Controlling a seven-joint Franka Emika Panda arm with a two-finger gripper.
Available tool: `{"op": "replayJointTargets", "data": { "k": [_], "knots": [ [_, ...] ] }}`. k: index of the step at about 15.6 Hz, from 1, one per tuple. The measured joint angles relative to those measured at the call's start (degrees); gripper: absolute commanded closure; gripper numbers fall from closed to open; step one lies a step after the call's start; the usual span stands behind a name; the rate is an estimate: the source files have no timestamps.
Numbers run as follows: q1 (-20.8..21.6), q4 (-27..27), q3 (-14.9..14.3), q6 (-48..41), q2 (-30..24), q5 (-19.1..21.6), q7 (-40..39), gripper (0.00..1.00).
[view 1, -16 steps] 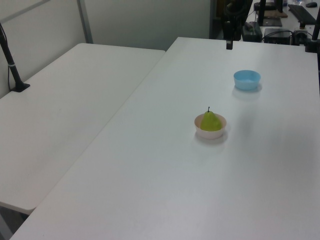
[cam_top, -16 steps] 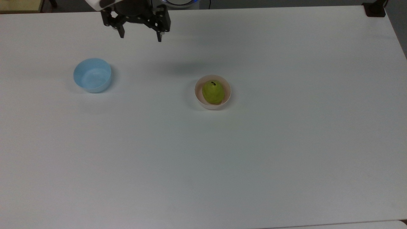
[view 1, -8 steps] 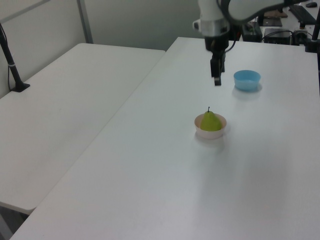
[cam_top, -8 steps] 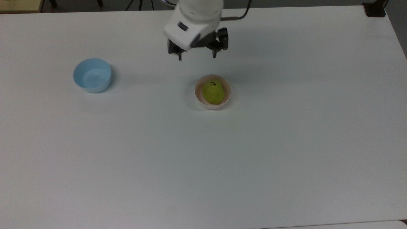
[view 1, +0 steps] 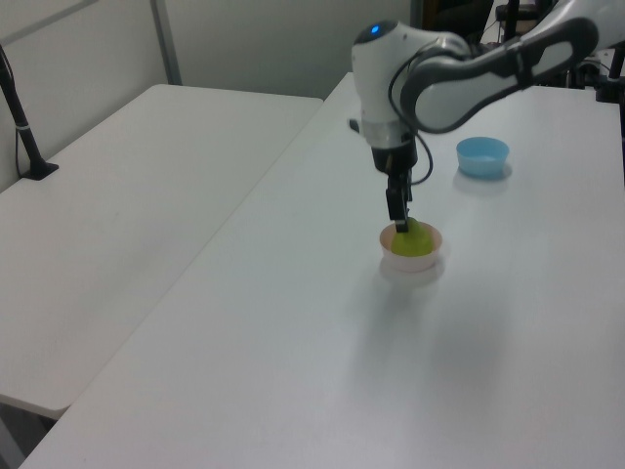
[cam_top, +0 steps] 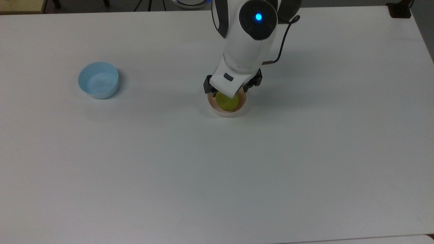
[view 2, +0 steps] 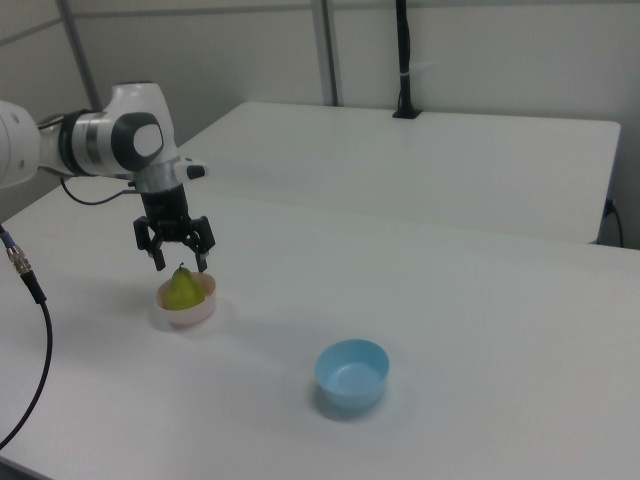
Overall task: Pick up a pear from the bowl
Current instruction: 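Lower the gripper onto the green pear and close on it, then lift the pear out of the pink bowl toward the blue bowl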
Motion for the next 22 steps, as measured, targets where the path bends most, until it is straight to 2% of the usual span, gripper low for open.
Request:
{"op": "replayJointTargets", "data": {
  "k": [3, 5, 8, 9, 15, 19, 22],
  "knots": [
    [0.2, -0.2, 0.0, 0.4, 1.9, -1.2, 0.1, 0.13],
    [0.2, -0.8, 0.0, 0.4, 2.4, -2.6, 0.1, 0.23],
    [0.3, -1.6, 0.0, 0.4, 2.7, -3.0, 0.1, 0.55],
    [0.3, -1.6, 0.0, 0.4, 2.7, -3.0, 0.1, 0.59],
    [0.5, -1.1, 0.0, 0.4, 1.9, -3.1, 0.1, 0.61],
    [-0.2, -0.4, -0.3, -1.9, -2.5, -3.1, 0.1, 0.61],
    [-2.5, -0.3, -0.4, -4.9, -6.2, -3.0, -0.5, 0.61]
  ]
}}
